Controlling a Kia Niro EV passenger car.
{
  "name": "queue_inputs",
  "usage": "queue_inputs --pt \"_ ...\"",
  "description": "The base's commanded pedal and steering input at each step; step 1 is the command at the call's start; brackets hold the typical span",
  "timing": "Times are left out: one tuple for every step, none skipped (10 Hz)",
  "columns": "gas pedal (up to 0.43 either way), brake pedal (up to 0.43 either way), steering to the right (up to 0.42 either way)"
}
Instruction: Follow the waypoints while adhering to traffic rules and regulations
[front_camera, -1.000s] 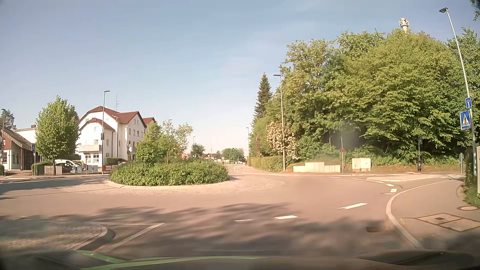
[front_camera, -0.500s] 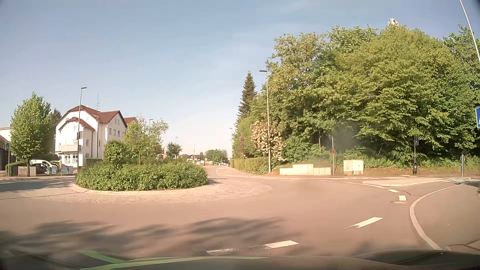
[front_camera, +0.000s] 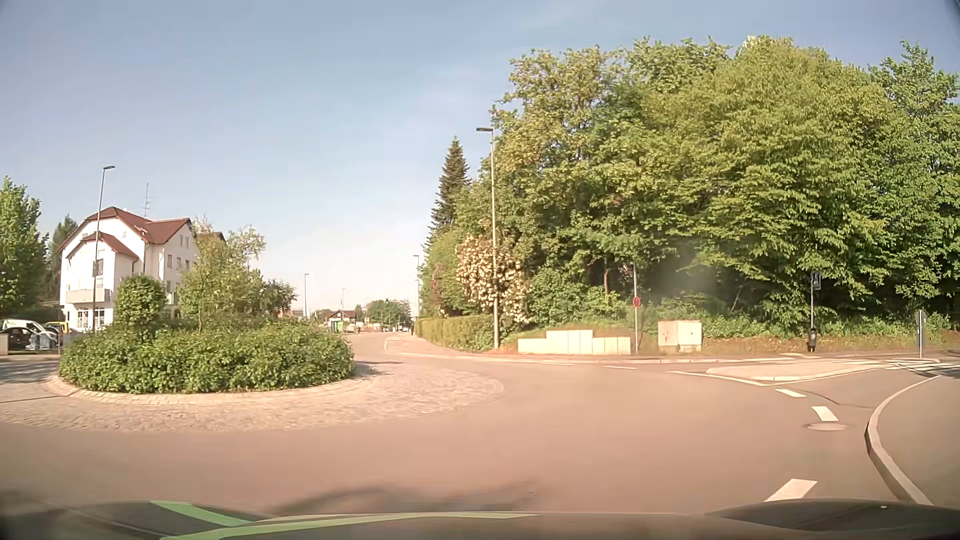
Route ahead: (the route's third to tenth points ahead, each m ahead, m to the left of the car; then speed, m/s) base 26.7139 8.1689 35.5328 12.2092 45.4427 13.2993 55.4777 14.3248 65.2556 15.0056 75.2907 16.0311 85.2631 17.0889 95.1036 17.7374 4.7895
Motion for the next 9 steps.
queue_inputs --pt "0.110 0.000 0.162" --pt "0.110 0.000 0.167" --pt "0.110 0.000 0.170" --pt "0.110 0.000 0.170" --pt "0.110 0.000 0.170" --pt "0.110 0.000 0.169" --pt "0.110 0.000 0.166" --pt "0.110 0.000 0.160" --pt "0.110 0.000 0.148"
